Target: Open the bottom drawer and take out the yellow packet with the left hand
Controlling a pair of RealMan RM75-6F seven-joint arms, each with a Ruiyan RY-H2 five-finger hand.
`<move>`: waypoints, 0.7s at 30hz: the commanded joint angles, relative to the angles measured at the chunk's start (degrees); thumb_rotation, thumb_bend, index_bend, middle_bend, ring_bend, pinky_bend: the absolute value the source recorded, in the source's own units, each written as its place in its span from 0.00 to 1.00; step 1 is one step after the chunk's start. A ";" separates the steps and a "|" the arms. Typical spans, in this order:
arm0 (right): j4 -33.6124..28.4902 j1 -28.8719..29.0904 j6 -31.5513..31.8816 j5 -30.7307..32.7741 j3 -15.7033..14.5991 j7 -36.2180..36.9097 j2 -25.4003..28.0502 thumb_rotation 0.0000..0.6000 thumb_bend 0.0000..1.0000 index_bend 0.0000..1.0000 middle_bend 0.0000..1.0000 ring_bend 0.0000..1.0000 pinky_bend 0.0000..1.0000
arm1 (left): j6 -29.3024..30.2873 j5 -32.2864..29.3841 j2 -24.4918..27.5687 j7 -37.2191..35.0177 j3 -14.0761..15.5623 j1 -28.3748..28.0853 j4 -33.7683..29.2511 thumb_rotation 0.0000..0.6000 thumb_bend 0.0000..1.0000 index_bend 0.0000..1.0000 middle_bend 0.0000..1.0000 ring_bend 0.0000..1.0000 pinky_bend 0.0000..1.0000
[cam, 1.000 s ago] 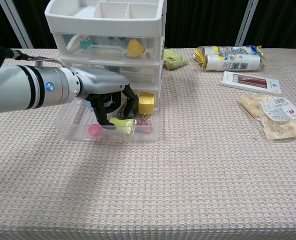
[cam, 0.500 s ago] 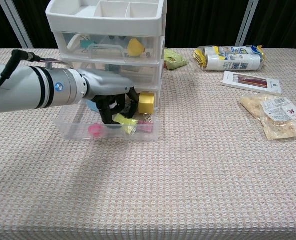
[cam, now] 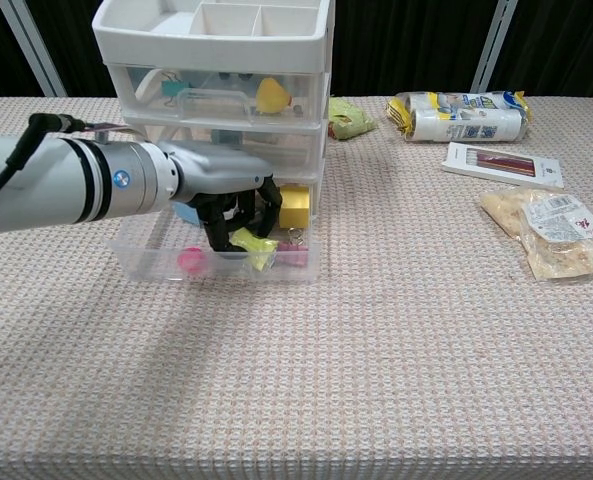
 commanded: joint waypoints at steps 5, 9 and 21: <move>-0.25 0.04 0.31 -0.31 0.08 -0.20 0.21 1.00 0.21 0.00 0.09 0.00 0.01 | 2.79 3.84 1.06 -1.84 0.13 1.54 -1.86 1.00 0.33 0.60 0.79 0.90 1.00; -0.53 0.16 0.32 -0.48 0.14 -0.38 0.35 1.00 0.21 0.00 0.09 0.00 0.01 | 4.85 6.12 2.54 -2.52 0.01 2.59 -3.76 1.00 0.33 0.60 0.79 0.90 1.00; -1.59 0.73 -0.29 -0.76 0.22 -1.41 0.60 1.00 0.21 0.00 0.09 0.00 0.01 | 13.97 24.27 8.69 -3.60 2.86 7.48 -15.10 1.00 0.32 0.59 0.79 0.90 1.00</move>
